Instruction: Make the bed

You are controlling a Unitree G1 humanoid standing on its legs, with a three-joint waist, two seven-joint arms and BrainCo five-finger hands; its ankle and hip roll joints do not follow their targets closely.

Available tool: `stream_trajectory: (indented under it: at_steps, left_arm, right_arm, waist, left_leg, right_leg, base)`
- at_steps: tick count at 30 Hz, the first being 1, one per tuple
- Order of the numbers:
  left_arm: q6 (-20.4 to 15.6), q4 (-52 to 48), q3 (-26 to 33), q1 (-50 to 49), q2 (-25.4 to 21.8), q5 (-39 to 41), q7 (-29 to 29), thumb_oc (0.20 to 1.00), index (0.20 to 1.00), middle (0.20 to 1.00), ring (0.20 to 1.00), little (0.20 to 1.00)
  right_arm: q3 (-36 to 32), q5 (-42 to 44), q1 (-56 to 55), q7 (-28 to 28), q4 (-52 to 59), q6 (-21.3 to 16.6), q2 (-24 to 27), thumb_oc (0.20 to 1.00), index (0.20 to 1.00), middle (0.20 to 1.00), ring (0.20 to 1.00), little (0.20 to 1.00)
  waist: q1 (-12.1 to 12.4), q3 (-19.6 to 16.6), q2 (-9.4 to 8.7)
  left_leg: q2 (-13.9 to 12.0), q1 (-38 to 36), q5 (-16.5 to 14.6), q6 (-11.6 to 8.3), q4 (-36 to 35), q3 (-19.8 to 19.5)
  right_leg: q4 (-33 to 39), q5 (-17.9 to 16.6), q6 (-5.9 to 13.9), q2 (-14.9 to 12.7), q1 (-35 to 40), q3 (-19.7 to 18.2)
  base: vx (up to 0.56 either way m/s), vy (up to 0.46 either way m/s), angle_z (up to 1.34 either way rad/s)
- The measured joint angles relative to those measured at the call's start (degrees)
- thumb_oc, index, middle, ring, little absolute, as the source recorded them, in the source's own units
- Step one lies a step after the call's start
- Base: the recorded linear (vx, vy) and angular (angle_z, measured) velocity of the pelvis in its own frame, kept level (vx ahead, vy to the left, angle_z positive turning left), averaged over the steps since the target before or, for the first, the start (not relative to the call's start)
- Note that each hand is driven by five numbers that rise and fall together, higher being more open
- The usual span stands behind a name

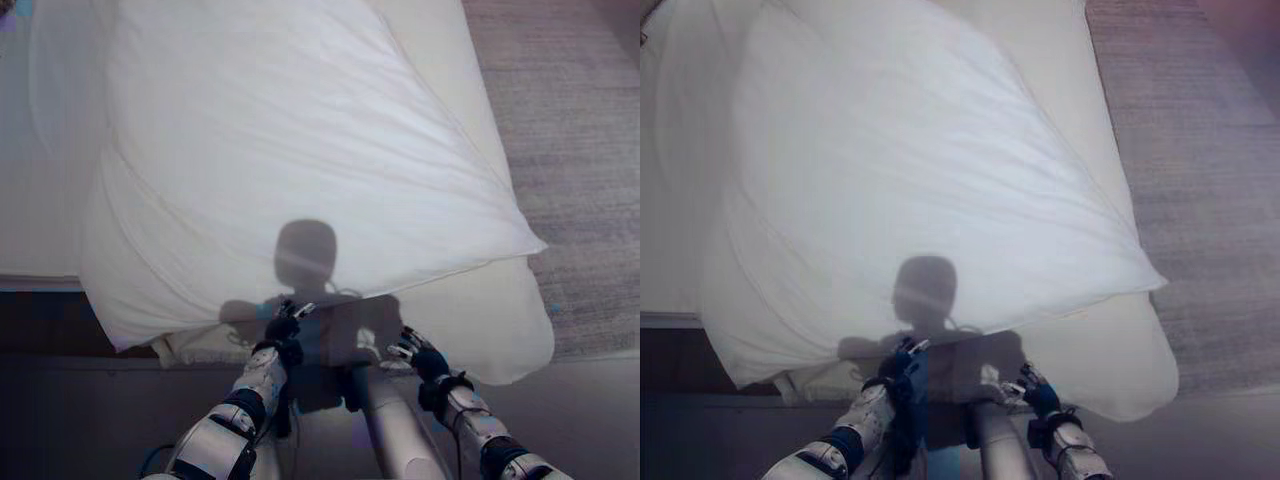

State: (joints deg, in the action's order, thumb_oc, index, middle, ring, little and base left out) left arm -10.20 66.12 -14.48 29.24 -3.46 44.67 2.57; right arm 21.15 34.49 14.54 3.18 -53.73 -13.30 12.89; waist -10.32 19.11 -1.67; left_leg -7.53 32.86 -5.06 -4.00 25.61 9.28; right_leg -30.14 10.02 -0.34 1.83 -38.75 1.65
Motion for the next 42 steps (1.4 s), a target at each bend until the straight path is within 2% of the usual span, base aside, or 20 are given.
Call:
stream_trajectory:
  at_steps: [6, 9, 14, 20, 28, 35, 37, 41, 42]
  left_arm:
    - [1.06, 0.01, 2.44, 2.38, -0.05, 7.42, -0.95, 1.0, 1.0, 1.0, 1.0, 1.0]
    - [2.11, 0.91, 4.77, 3.22, -0.33, 9.84, -1.07, 1.0, 1.0, 1.0, 1.0, 1.0]
    - [3.29, 1.75, 8.54, 4.48, -0.31, 13.3, -1.43, 1.0, 1.0, 1.0, 1.0, 1.0]
    - [3.81, 3.72, 8.97, 4.81, -0.97, 15.08, -1.29, 1.0, 1.0, 1.0, 1.0, 1.0]
    - [4.87, 4.99, 9.0, 4.3, -0.71, 17.38, -0.87, 1.0, 1.0, 1.0, 1.0, 1.0]
    - [6.04, 4.62, 8.43, 1.98, 2.43, 17.38, -0.92, 1.0, 1.0, 1.0, 1.0, 1.0]
    - [6.12, 3.63, 6.46, 0.44, 4.23, 17.39, -1.37, 1.0, 1.0, 1.0, 1.0, 1.0]
    - [5.8, -1.04, -0.32, -3.41, 4.94, 17.37, -2.21, 1.0, 1.0, 1.0, 1.0, 1.0]
    - [5.81, -1.41, -0.4, -3.77, 5.21, 17.38, -2.4, 1.0, 1.0, 1.0, 1.0, 1.0]
  right_arm:
    - [0.08, 1.13, -0.19, 0.02, 3.46, -0.28, 0.27, 1.0, 1.0, 1.0, 1.0, 1.0]
    - [0.49, 1.77, 0.29, 0.16, 4.5, -0.28, 0.19, 1.0, 1.0, 1.0, 1.0, 1.0]
    - [1.1, 2.25, 0.31, 0.28, 6.24, -0.25, 1.42, 1.0, 1.0, 1.0, 1.0, 1.0]
    - [1.53, 2.24, 0.41, 1.02, 7.95, -0.14, 1.39, 1.0, 1.0, 1.0, 1.0, 1.0]
    - [1.57, 2.24, 0.32, 1.24, 8.41, -0.14, 1.3, 1.0, 1.0, 1.0, 1.0, 1.0]
    - [1.54, 2.28, 0.23, 1.08, 8.36, -0.14, 0.97, 1.0, 1.0, 1.0, 1.0, 1.0]
    - [1.57, 2.89, -0.09, 0.68, 8.28, -0.16, 0.81, 1.0, 1.0, 1.0, 1.0, 1.0]
    - [1.37, 3.73, -0.19, -0.01, 8.15, -0.35, -0.46, 1.0, 1.0, 1.0, 1.0, 1.0]
    - [1.37, 4.01, -0.18, -0.03, 8.11, -0.4, -0.64, 1.0, 1.0, 1.0, 1.0, 1.0]
  waist:
    - [-0.15, -0.05, -0.07]
    - [-1.51, -0.14, -0.26]
    - [-2.13, -0.36, -0.61]
    - [-2.82, -1.26, -1.94]
    - [-2.71, -2.86, -2.31]
    - [-2.29, -2.89, -2.22]
    - [-1.24, -2.89, -2.19]
    - [-0.88, -2.73, -1.93]
    - [-0.54, -2.63, -1.76]
  left_leg:
    - [-0.49, 3.38, -0.18, -0.08, 1.2, -0.01]
    - [-0.57, 3.97, -0.45, 0.21, 1.55, 0.19]
    - [-1.36, 5.8, -1.7, 0.19, 3.42, 0.87]
    - [-1.36, 6.9, -1.95, 0.43, 4.31, 1.07]
    - [-1.6, 9.1, -2.63, 0.8, 5.9, 1.41]
    - [-1.28, 9.0, -2.47, 1.04, 5.26, 1.5]
    - [-1.16, 8.78, -2.36, 1.17, 5.0, 1.75]
    - [-0.77, 8.76, -2.19, 1.4, 4.78, 1.72]
    - [-0.66, 8.76, -2.13, 1.48, 4.75, 1.71]
  right_leg:
    - [-0.34, -0.39, 0.26, 0.52, -3.17, -0.19]
    - [-0.03, -0.63, 0.36, 0.93, -3.64, -0.87]
    - [0.05, -0.93, 0.19, 1.42, -4.95, -1.42]
    - [0.24, -1.27, -0.05, 1.43, -5.83, -1.62]
    - [-0.12, -1.58, -0.19, 1.46, -7.61, -1.98]
    - [-0.12, -1.74, -0.05, 1.21, -7.7, -2.1]
    - [-0.15, -1.81, -0.06, 1.14, -7.75, -2.32]
    - [-0.3, -1.83, -0.1, 0.78, -7.79, -2.3]
    - [-0.33, -1.83, -0.1, 0.64, -7.79, -2.28]
  base:
    - [0.0, 0.009, -0.04]
    - [-0.01, 0.026, -0.08]
    - [0.0, 0.007, -0.12]
    - [-0.01, 0.005, -0.02]
    - [-0.01, -0.004, -0.02]
    - [-0.01, 0.008, 0.0]
    - [0.0, 0.0, 0.0]
    - [-0.02, 0.007, 0.03]
    - [-0.01, 0.005, 0.04]
